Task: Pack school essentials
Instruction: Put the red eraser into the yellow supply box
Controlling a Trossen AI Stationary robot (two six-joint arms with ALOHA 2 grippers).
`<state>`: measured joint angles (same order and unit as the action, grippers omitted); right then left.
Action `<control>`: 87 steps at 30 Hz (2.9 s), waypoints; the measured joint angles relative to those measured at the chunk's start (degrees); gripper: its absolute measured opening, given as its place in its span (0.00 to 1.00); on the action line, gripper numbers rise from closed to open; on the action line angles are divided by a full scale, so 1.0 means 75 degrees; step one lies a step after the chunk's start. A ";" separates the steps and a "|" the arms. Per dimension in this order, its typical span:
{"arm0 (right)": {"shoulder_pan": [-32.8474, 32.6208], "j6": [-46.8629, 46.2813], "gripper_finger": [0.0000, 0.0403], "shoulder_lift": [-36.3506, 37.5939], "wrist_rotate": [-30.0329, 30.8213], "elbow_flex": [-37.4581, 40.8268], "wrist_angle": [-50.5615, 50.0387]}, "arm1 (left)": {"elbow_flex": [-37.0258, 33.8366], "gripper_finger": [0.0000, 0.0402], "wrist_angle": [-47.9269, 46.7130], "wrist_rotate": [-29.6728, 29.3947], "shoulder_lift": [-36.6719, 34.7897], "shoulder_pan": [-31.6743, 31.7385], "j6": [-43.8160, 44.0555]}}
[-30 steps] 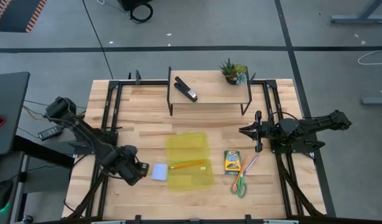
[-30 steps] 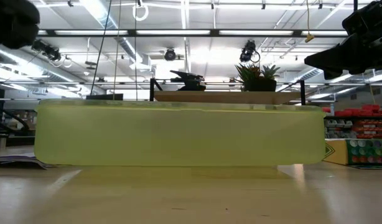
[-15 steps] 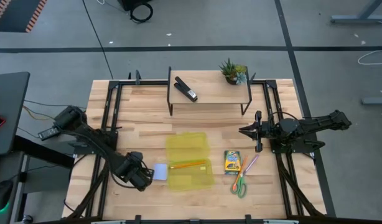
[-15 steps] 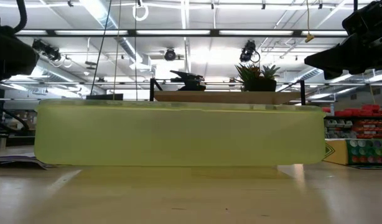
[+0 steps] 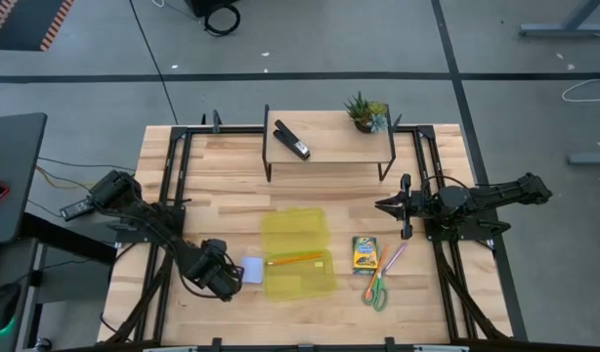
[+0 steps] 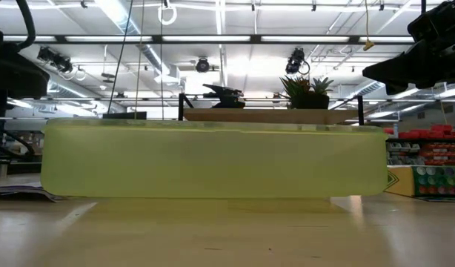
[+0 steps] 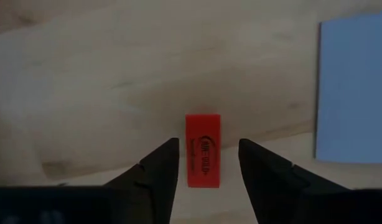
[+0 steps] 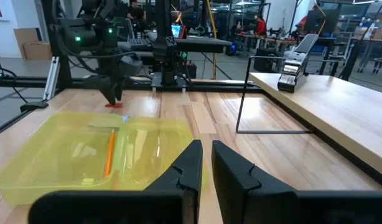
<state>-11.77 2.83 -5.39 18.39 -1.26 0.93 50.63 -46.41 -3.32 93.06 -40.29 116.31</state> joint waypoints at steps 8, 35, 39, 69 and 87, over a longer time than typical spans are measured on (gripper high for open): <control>0.0003 0.0000 0.10 0.0003 0.0000 0.0000 -0.0003 | -0.0746 0.40 0.1110 0.0162 -0.0061 -0.0090 0.0213; 0.0001 0.0000 0.10 0.0003 0.0000 0.0000 0.0000 | -0.0772 0.18 0.0952 0.0069 -0.0026 -0.0099 0.0152; 0.0003 0.0000 0.10 0.0003 0.0000 0.0000 0.0000 | -0.0643 0.19 0.0760 0.0066 0.0009 -0.0099 0.0114; 0.0002 0.0000 0.10 0.0003 0.0000 0.0000 0.0000 | 0.0965 0.19 -0.0232 0.0053 0.0017 0.0206 -0.1271; 0.0002 0.0000 0.10 0.0003 0.0000 0.0000 0.0003 | 0.2045 0.19 0.0297 -0.0205 -0.0003 0.1534 -0.4062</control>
<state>-11.75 2.83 -5.37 18.39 -1.26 0.95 65.97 -44.18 -4.86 93.03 -28.79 85.85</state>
